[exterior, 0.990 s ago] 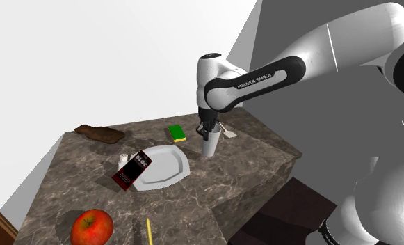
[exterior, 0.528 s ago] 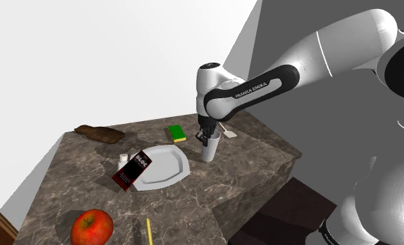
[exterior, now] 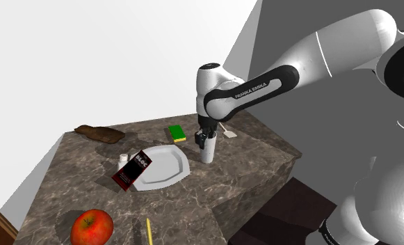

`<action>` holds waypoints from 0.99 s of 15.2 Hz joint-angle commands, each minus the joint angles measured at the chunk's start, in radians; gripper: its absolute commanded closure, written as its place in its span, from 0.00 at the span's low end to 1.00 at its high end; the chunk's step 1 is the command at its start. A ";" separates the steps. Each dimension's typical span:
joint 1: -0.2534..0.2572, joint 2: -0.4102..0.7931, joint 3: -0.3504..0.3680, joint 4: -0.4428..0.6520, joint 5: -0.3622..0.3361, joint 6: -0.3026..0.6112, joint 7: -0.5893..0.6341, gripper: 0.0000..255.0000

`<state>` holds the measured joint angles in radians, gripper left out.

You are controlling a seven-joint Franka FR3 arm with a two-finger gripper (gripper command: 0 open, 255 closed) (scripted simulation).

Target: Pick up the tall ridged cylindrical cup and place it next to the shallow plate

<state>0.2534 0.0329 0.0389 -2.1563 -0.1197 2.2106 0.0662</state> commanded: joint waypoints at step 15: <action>0.005 -0.055 0.005 0.067 0.012 -0.122 -0.007 0.00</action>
<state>0.2589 -0.0225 0.0444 -2.0900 -0.1082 2.0889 0.0593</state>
